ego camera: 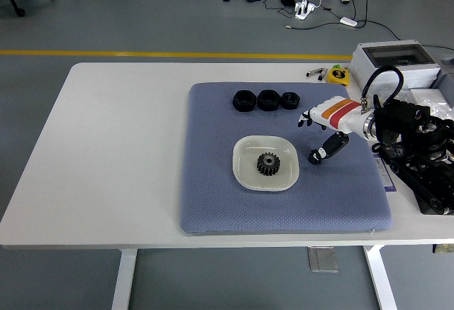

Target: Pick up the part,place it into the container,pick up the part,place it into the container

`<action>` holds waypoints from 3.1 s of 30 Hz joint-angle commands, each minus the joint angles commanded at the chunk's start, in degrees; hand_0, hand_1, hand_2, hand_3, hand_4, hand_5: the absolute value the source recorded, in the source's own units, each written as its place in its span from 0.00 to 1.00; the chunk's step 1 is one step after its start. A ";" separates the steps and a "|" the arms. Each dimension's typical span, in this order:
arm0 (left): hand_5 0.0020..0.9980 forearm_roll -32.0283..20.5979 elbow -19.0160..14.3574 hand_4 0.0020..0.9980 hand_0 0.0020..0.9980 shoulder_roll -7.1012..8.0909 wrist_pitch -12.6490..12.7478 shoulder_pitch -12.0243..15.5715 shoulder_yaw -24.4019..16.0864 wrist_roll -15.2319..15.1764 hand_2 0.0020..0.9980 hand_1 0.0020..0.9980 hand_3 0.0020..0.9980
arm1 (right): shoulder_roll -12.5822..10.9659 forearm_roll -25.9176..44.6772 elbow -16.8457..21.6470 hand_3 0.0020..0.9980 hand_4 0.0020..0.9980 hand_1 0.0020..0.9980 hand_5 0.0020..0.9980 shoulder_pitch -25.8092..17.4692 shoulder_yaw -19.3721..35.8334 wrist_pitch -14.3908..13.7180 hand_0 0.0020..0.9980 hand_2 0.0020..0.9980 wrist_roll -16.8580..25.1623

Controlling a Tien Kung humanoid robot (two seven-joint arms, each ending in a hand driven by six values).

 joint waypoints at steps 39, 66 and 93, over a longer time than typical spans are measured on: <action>0.69 0.40 -0.07 0.74 0.74 -0.33 -0.16 -0.24 -0.52 0.18 0.79 0.76 0.70 | 4.38 9.85 -8.46 0.53 0.78 0.43 0.31 -0.73 -4.17 -6.00 0.22 0.52 -0.17; 0.69 1.48 -0.06 0.74 0.74 -0.37 -0.25 -0.01 -1.35 0.49 0.79 0.76 0.70 | 4.05 11.76 -8.43 0.51 0.78 0.40 0.17 -1.09 -4.90 -4.21 0.21 0.46 1.19; 0.69 2.51 -0.07 0.74 0.74 -0.14 -0.34 0.33 -1.91 0.73 0.79 0.76 0.70 | 3.42 11.54 -5.48 0.41 0.83 0.25 0.15 -0.84 -3.44 -4.76 0.17 0.34 2.07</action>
